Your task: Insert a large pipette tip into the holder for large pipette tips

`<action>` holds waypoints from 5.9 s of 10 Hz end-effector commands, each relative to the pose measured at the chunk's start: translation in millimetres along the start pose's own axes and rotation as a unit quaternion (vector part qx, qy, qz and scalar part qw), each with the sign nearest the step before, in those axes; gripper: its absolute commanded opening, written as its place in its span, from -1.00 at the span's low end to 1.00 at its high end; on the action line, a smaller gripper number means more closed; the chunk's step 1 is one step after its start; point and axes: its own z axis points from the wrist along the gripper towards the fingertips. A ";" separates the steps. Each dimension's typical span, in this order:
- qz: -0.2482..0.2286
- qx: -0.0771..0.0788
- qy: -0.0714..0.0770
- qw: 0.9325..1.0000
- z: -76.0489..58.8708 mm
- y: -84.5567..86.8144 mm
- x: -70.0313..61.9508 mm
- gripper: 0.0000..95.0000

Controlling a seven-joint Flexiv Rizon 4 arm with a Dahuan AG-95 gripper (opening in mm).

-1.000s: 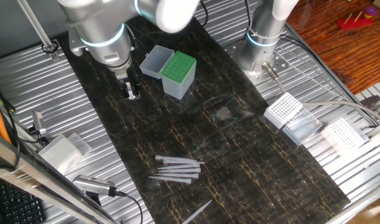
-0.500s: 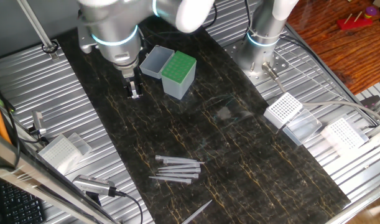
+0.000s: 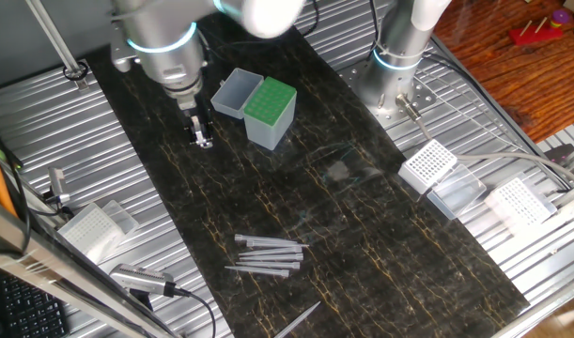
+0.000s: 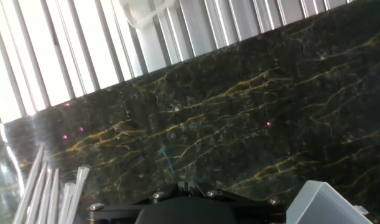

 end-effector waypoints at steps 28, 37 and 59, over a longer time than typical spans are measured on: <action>0.002 0.018 0.002 1.000 33.6 97.1 61.7 -1.00; 0.002 0.013 -0.041 0.999 109.5 98.0 58.5 -1.00; 0.001 0.010 -0.036 0.999 110.2 106.9 69.2 -1.00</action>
